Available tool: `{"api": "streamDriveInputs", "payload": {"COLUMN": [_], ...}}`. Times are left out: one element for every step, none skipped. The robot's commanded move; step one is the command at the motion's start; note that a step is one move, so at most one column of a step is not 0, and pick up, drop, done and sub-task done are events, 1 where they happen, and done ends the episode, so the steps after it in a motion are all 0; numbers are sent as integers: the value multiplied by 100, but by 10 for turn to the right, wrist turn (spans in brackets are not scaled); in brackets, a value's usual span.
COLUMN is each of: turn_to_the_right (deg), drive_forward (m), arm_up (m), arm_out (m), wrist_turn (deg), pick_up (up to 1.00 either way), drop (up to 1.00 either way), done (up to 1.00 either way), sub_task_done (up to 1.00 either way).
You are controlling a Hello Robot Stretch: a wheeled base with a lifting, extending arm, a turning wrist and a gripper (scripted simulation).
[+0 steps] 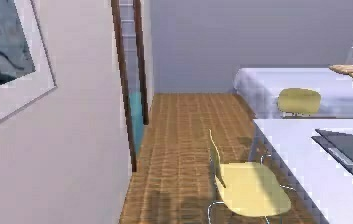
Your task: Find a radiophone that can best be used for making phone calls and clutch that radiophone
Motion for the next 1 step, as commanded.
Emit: {"api": "streamDriveInputs", "payload": {"turn_to_the_right": [450], "drive_forward": [0], "arm_up": [0], "arm_out": [0], "wrist_turn": [0], "pick_up": [0], "drop": [0], "done": [0], "sub_task_done": [0]}}
